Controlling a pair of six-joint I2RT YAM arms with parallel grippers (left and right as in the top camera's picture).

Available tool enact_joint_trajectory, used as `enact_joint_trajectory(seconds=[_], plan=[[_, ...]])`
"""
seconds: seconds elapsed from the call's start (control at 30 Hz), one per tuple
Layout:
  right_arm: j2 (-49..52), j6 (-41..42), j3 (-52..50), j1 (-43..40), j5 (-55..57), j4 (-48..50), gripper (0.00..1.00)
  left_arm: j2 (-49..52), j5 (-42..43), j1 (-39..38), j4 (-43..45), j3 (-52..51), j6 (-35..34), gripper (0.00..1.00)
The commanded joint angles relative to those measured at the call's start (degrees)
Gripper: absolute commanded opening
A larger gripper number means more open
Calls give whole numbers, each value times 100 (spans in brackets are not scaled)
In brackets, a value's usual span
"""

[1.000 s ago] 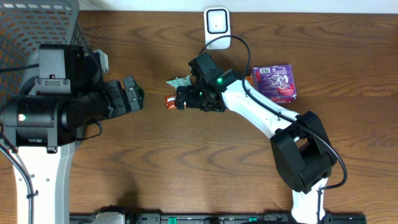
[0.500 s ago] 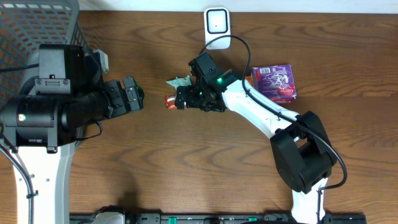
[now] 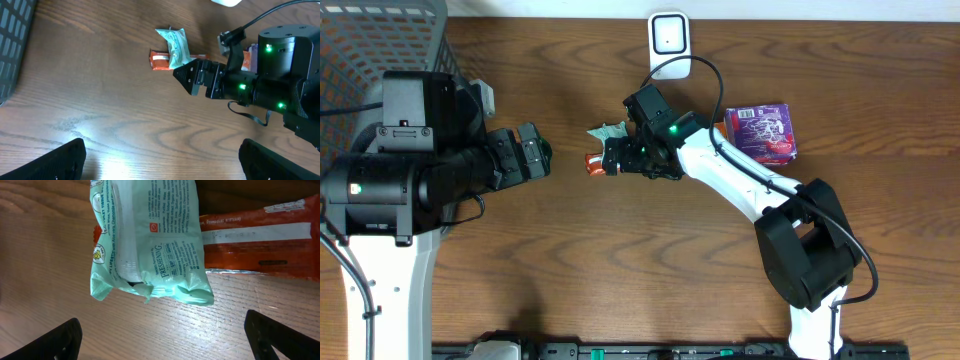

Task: Scan the item barcode

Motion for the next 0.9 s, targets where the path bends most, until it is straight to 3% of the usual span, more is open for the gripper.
enact_joint_trajectory(seconds=[0.0, 0.47, 0.53, 0.57, 0.67, 0.87], plan=[[-37, 20, 20, 22, 76, 0, 99, 7, 24, -17, 0, 94, 55, 98], [-37, 17, 20, 9, 238, -22, 99, 7, 24, -17, -2, 94, 55, 98], [-37, 17, 20, 28, 247, -22, 86, 7, 24, -17, 0, 94, 55, 98], [-37, 17, 20, 28, 251, -20, 86, 7, 24, -17, 0, 94, 55, 98], [-37, 17, 20, 22, 299, -20, 99, 7, 24, -17, 0, 94, 55, 98], [-37, 20, 17, 31, 352, -35, 99, 7, 24, -17, -2, 94, 55, 98]])
